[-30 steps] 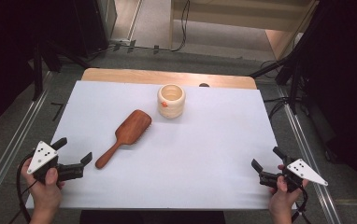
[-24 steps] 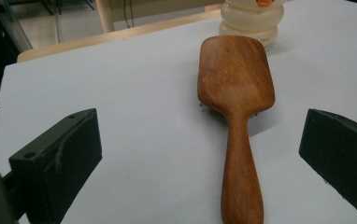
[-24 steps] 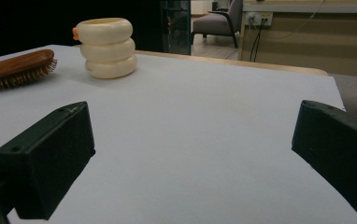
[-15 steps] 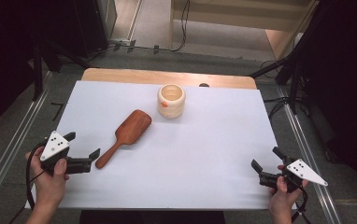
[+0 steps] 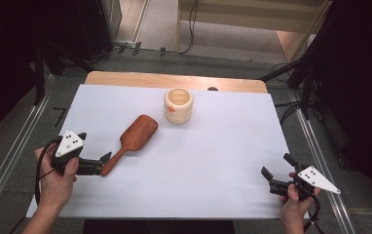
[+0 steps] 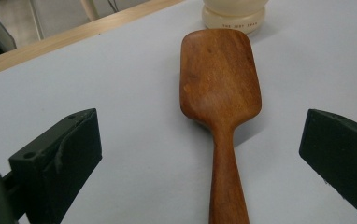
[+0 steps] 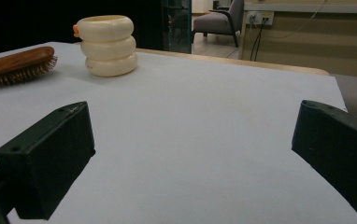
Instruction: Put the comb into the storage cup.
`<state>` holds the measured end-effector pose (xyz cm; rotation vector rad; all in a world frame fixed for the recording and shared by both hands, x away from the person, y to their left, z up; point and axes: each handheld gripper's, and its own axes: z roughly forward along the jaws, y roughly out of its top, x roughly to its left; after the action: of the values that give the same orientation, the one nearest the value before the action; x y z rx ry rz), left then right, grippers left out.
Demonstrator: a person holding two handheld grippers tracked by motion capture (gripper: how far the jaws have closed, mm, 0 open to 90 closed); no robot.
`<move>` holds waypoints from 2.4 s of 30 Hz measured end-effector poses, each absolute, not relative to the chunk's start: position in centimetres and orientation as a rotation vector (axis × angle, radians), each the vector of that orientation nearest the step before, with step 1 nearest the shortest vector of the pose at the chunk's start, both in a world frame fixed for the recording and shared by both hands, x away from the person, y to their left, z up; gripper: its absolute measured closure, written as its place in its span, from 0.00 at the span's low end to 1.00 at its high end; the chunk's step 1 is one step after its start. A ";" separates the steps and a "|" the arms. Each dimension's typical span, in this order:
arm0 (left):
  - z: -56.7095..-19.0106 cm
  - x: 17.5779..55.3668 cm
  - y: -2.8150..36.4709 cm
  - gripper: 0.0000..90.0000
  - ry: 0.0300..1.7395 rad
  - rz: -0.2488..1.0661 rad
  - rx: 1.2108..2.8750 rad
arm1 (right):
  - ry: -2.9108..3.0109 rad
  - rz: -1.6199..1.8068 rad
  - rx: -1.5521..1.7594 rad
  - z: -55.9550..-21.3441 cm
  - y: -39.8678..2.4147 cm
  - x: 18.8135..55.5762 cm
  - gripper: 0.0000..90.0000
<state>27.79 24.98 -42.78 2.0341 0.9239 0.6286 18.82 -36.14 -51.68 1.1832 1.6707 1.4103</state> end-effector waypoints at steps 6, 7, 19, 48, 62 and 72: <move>-42.5 28.4 24.1 0.00 0.919 0.617 2.086 | 1.674 1.431 1.179 -51.7 -36.2 18.8 0.00; -42.5 28.4 24.1 0.00 0.919 0.617 2.086 | 1.674 1.431 1.179 -51.7 -36.2 18.8 0.00; -42.2 30.1 22.6 0.00 0.918 0.588 2.204 | 1.682 1.426 1.171 -51.7 -36.1 18.8 0.00; -44.6 33.0 19.4 0.25 1.069 0.346 2.458 | 1.679 1.424 1.179 -51.7 -36.1 18.9 0.00; -45.7 33.9 19.0 0.54 1.129 0.294 2.513 | 1.676 1.422 1.180 -51.7 -36.2 18.9 0.00; -46.4 34.4 18.9 0.66 1.133 0.220 2.523 | 1.676 1.421 1.180 -51.8 -36.2 18.9 0.00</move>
<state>34.42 18.85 -46.39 2.5227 1.1332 0.2196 18.93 -36.15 -51.75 1.1804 1.6758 1.4213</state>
